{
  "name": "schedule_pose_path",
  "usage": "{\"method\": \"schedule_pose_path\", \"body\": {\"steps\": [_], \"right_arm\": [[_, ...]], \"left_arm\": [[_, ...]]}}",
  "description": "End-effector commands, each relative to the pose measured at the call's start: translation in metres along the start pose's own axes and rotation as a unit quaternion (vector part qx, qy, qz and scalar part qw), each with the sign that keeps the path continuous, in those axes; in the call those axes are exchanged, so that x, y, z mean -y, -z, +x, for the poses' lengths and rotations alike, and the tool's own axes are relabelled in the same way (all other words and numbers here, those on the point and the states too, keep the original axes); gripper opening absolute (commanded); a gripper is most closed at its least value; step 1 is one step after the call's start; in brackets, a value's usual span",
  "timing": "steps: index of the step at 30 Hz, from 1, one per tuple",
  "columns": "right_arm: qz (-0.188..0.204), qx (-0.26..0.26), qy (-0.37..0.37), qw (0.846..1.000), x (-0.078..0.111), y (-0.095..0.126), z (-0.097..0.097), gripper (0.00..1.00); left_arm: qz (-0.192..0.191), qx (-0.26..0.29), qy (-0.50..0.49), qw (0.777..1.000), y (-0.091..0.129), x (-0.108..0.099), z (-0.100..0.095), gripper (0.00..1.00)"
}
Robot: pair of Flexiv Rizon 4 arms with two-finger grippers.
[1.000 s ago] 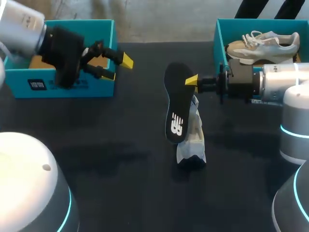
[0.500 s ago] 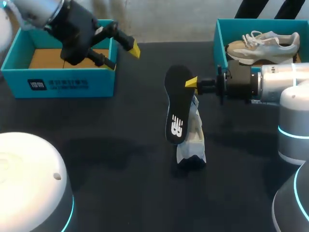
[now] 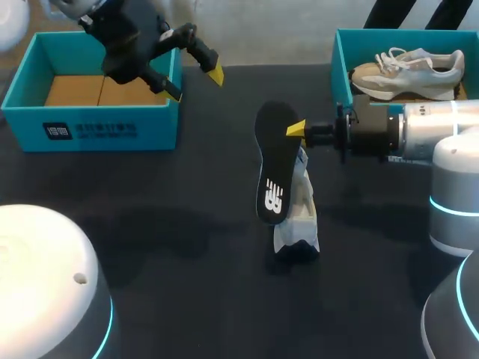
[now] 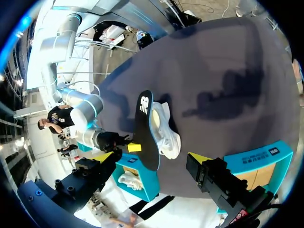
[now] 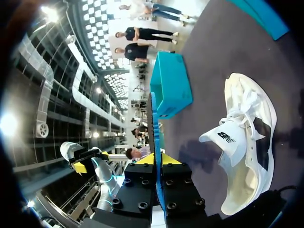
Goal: Take the shoe out of the shoebox, open the shoe tongue, remove and reinsert the insole, then place the shoe into the shoebox
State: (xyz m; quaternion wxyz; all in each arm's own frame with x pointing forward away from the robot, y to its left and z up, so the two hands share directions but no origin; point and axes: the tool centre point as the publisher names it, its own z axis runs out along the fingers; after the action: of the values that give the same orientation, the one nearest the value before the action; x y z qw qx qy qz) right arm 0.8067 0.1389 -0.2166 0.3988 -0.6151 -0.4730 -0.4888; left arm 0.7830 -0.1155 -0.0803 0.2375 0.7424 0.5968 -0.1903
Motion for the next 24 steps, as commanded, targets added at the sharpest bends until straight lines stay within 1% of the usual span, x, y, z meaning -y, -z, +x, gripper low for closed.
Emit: {"method": "schedule_pose_path", "body": {"steps": [1, 2, 3, 7, 9, 11, 13, 18, 22, 24], "right_arm": [[0.0, 0.003, 0.0, 1.0, 0.0, -0.001, 0.001, 0.0], [0.0, 0.003, 0.0, 1.0, 0.0, -0.001, 0.001, 0.0], [0.0, 0.003, 0.0, 1.0, 0.0, -0.001, 0.001, 0.0], [0.0, 0.003, 0.0, 1.0, 0.0, -0.001, 0.001, 0.0], [0.0, 0.003, 0.0, 1.0, 0.0, -0.001, 0.001, 0.0], [0.0, 0.003, 0.0, 1.0, 0.0, -0.001, 0.001, 0.0], [0.0, 0.003, 0.0, 1.0, 0.0, -0.001, 0.001, 0.0], [0.0, 0.003, 0.0, 1.0, 0.0, -0.001, 0.001, 0.0], [0.0, 0.003, 0.0, 1.0, 0.0, -0.001, 0.001, 0.0], [0.0, 0.003, 0.0, 1.0, 0.0, -0.001, 0.001, 0.0]], "left_arm": [[0.003, -0.046, 0.043, 0.998, -0.024, 0.007, -0.028, 1.0], [0.001, -0.058, 0.039, 0.998, -0.03, 0.008, -0.034, 1.0], [0.009, -0.071, 0.052, 0.996, -0.036, 0.009, -0.039, 1.0], [0.027, -0.108, 0.103, 0.989, -0.056, 0.004, -0.051, 1.0], [0.03, -0.107, 0.114, 0.987, -0.062, 0.004, -0.058, 1.0], [0.029, -0.12, 0.122, 0.985, -0.067, 0.005, -0.064, 1.0], [0.033, -0.116, 0.124, 0.985, -0.07, 0.007, -0.068, 1.0], [0.038, -0.165, 0.107, 0.98, -0.073, 0.007, -0.07, 1.0], [0.047, -0.178, 0.062, 0.981, -0.061, -0.001, -0.07, 1.0], [0.038, -0.196, 0.047, 0.979, -0.055, -0.006, -0.068, 1.0]]}}
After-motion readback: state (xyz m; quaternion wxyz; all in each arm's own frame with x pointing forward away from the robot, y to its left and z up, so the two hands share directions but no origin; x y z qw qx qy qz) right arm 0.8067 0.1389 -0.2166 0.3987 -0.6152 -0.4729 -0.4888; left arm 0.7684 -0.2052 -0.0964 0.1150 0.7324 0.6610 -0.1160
